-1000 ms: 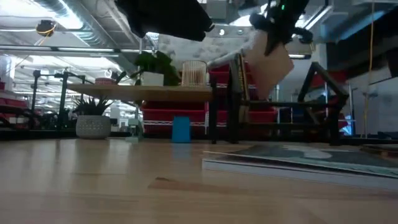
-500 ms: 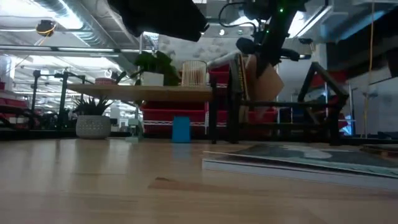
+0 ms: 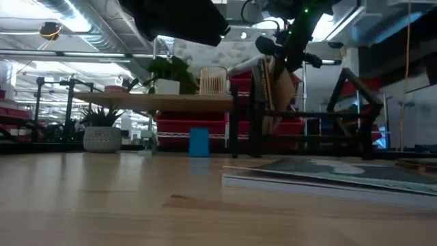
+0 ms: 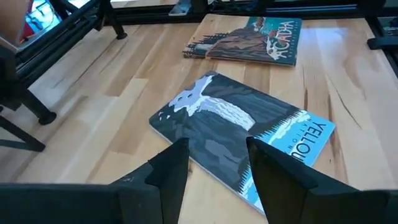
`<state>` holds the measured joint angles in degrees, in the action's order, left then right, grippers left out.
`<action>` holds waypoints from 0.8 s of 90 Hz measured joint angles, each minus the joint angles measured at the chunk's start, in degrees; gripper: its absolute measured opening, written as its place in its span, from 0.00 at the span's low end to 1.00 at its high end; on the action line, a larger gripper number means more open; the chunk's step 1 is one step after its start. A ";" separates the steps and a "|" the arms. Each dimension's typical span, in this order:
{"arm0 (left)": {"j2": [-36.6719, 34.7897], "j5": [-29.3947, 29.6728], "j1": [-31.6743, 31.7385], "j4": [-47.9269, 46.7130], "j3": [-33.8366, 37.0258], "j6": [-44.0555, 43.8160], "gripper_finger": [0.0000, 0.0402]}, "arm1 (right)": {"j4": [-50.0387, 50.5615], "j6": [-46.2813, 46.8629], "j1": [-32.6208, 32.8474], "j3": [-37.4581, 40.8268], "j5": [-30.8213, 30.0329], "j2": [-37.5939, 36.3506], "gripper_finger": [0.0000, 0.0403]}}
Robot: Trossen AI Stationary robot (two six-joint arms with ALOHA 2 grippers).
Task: Stock shelves
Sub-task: Put the brown blue book on the bookshelf
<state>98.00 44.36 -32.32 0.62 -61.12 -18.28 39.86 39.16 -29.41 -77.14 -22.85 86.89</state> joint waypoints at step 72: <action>0.00 0.00 0.00 0.00 -0.02 -0.04 0.38 | -1.85 -1.75 1.03 -0.02 -1.99 0.00 0.03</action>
<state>98.00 44.36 -32.32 0.62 -61.14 -18.33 38.00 37.40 -28.38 -77.17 -24.84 86.89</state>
